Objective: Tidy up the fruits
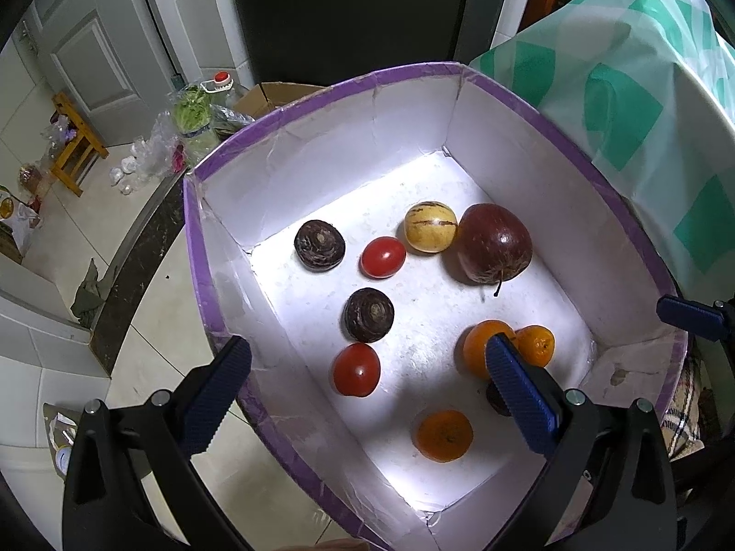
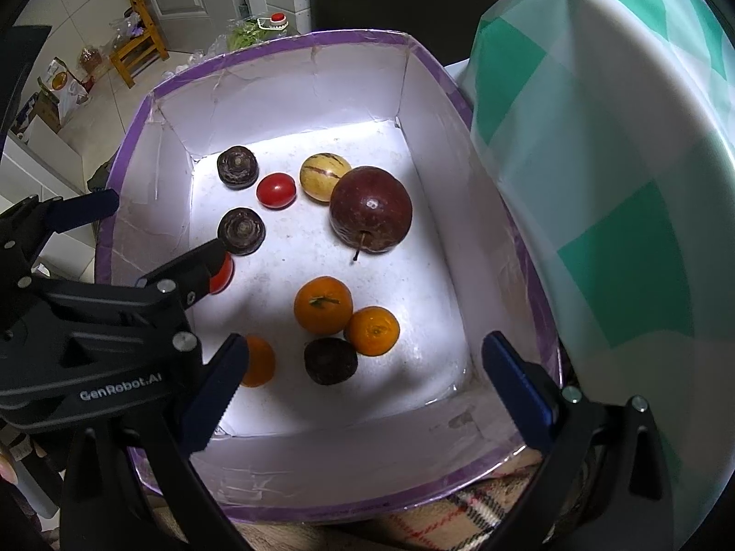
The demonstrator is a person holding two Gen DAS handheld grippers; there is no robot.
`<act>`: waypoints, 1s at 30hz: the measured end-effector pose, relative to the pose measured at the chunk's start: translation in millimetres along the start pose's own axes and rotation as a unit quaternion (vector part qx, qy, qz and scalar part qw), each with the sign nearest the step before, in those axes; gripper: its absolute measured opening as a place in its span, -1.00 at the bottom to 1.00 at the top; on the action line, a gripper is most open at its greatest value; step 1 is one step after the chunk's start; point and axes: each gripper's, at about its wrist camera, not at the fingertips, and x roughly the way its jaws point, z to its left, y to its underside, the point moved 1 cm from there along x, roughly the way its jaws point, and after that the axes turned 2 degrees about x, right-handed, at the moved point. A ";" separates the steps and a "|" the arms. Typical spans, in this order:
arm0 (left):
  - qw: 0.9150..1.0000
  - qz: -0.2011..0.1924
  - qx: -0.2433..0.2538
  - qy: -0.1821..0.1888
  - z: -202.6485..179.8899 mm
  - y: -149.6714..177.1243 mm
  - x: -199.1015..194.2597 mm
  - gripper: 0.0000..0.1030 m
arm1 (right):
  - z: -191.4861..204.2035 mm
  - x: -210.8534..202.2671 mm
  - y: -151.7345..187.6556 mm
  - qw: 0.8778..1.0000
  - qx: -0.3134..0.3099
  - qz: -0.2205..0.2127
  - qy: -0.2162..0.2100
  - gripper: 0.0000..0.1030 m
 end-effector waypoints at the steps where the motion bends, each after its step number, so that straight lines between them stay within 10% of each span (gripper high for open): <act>1: 1.000 0.000 0.000 0.000 -0.4 0.1 0.5 0.92 | -0.1 0.0 0.0 1.000 0.000 0.000 0.000 0.97; 30: 1.000 0.002 -0.010 0.006 2.6 0.0 1.2 0.92 | -1.3 6.3 3.1 1.000 0.005 0.011 -0.003 0.97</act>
